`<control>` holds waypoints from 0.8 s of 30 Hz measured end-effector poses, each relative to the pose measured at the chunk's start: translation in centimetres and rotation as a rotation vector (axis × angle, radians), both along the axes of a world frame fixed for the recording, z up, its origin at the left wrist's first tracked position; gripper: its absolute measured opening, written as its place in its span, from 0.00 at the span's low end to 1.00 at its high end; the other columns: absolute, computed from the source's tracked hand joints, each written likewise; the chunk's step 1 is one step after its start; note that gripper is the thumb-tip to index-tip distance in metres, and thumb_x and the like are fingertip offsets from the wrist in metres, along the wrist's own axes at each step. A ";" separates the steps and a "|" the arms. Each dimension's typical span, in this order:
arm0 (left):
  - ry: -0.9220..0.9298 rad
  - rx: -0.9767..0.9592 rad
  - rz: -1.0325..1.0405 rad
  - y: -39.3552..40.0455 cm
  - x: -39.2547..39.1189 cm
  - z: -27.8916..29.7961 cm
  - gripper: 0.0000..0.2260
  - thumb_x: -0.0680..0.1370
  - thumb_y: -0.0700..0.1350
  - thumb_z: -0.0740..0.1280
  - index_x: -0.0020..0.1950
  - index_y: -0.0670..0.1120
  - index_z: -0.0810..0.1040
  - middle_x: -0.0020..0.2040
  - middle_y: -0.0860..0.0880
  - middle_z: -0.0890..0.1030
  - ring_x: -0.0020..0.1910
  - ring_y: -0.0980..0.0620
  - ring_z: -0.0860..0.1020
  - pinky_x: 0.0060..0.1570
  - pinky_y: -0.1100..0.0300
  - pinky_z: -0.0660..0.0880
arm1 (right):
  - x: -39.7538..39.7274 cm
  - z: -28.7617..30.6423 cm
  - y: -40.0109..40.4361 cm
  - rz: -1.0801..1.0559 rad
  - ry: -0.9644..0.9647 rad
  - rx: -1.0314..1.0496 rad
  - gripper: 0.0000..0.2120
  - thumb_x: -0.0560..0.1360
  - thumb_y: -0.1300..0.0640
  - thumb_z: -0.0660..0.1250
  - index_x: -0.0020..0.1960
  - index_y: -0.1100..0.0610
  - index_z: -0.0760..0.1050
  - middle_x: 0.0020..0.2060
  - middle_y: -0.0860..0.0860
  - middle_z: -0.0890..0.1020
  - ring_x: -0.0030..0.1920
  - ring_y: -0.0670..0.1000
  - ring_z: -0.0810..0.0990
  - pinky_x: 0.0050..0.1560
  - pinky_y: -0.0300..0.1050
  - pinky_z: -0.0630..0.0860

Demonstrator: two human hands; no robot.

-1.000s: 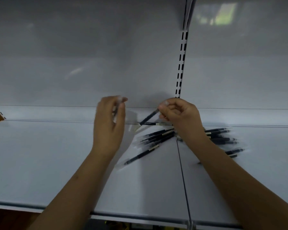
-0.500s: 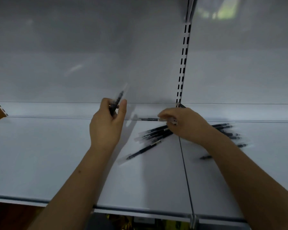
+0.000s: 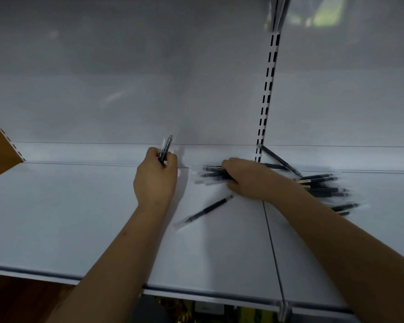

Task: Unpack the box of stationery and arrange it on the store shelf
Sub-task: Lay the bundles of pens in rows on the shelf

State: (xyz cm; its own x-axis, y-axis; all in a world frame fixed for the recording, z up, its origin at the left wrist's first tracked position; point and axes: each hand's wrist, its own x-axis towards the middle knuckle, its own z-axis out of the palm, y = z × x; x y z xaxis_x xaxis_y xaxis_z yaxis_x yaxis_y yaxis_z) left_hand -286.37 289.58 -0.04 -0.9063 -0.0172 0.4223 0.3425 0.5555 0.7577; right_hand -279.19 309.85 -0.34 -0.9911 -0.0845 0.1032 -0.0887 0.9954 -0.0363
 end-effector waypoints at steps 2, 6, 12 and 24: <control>-0.015 0.032 0.021 -0.2 -0.2 0.1 0.13 0.80 0.50 0.59 0.37 0.48 0.64 0.31 0.51 0.70 0.30 0.51 0.68 0.32 0.55 0.62 | 0.2 0.1 -0.4 -0.012 0.104 -0.038 0.07 0.78 0.57 0.60 0.54 0.59 0.69 0.47 0.53 0.73 0.45 0.56 0.76 0.43 0.50 0.73; -0.061 0.167 0.035 -0.6 -0.4 0.3 0.16 0.80 0.50 0.59 0.34 0.47 0.63 0.30 0.51 0.69 0.29 0.51 0.66 0.32 0.56 0.61 | 1.3 2.3 -2.3 -0.047 0.275 -0.365 0.05 0.76 0.60 0.59 0.45 0.51 0.66 0.36 0.48 0.72 0.36 0.52 0.74 0.33 0.46 0.68; -0.095 0.296 0.031 -1.2 -1.0 0.3 0.16 0.80 0.48 0.59 0.33 0.48 0.61 0.30 0.52 0.66 0.29 0.52 0.63 0.32 0.56 0.60 | 2.8 1.7 -3.2 0.181 -0.026 -0.177 0.17 0.71 0.37 0.68 0.45 0.50 0.72 0.41 0.44 0.74 0.42 0.46 0.74 0.43 0.45 0.72; -0.188 0.637 -0.460 -0.2 -1.3 0.6 0.16 0.85 0.52 0.54 0.40 0.49 0.67 0.28 0.55 0.65 0.25 0.57 0.62 0.26 0.64 0.63 | 3.2 3.1 -2.1 -0.056 0.139 -0.757 0.09 0.78 0.55 0.65 0.40 0.56 0.71 0.27 0.47 0.76 0.25 0.42 0.72 0.29 0.41 0.71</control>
